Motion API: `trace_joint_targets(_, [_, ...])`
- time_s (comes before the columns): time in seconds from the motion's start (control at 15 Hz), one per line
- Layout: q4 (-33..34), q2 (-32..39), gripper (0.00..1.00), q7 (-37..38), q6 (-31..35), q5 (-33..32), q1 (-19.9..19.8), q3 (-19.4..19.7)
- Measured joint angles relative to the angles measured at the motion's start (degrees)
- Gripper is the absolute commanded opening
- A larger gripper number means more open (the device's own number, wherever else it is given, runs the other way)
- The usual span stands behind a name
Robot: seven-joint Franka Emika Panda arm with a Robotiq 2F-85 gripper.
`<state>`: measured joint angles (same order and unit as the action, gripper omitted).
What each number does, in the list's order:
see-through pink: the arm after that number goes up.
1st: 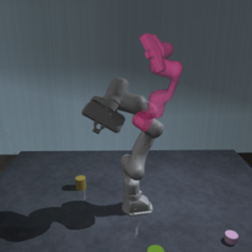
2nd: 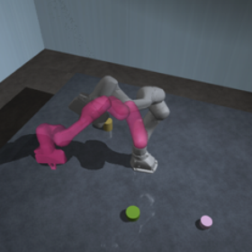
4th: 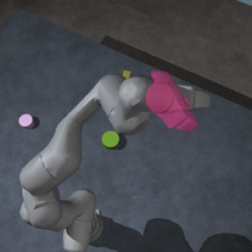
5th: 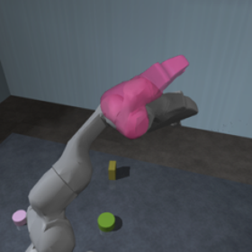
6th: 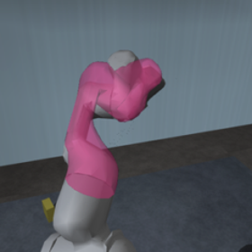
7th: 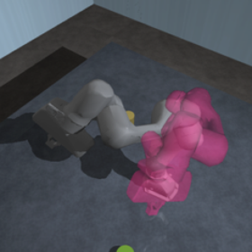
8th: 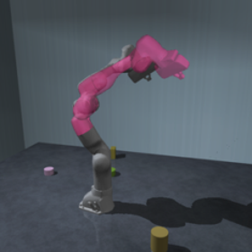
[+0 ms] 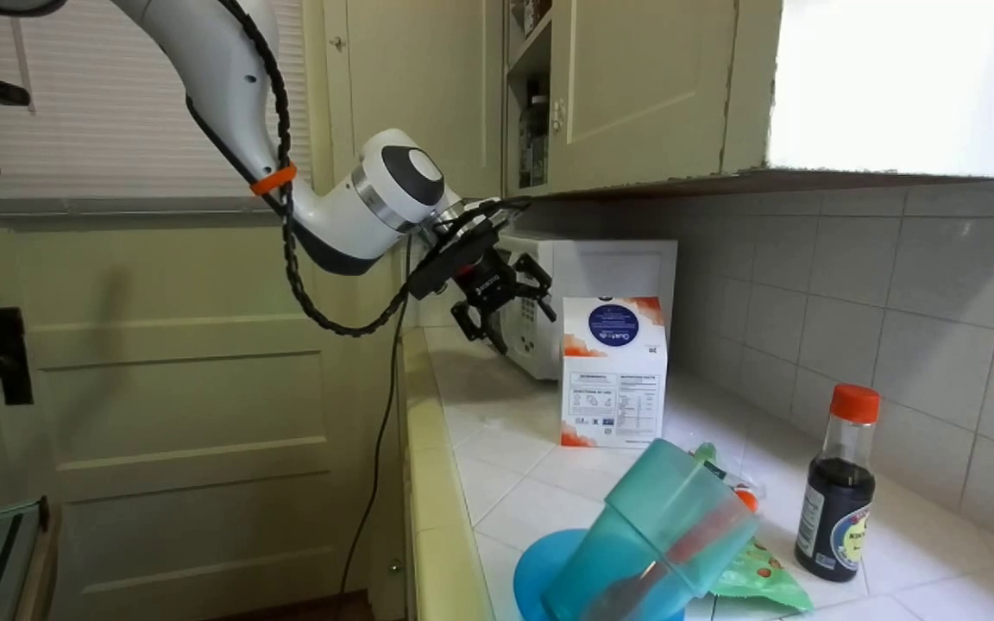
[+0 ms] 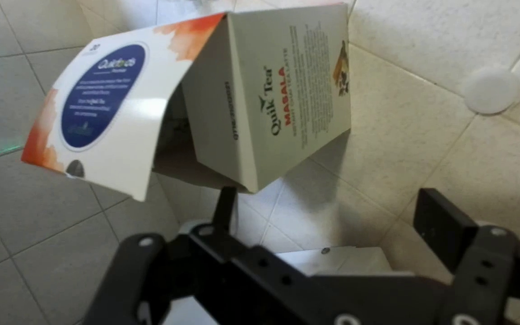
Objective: Remove the cup and bowl from the cupboard and put the box inside
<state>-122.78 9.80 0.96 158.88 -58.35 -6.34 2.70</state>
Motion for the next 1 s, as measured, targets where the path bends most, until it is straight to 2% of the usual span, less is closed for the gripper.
trace_joint_targets(0.47, [4.75,4.07,1.00,3.47,-2.41,-0.14,0.35,1.54])
trace_joint_targets(0.53, [5.19,4.30,0.77,3.84,-2.92,-0.15,0.35,1.76])
trace_joint_targets(0.67, [5.80,4.75,0.66,4.52,-3.98,-0.15,0.35,1.95])
trace_joint_targets(1.0, [6.07,5.04,0.26,5.18,-4.28,-0.03,0.35,2.09])
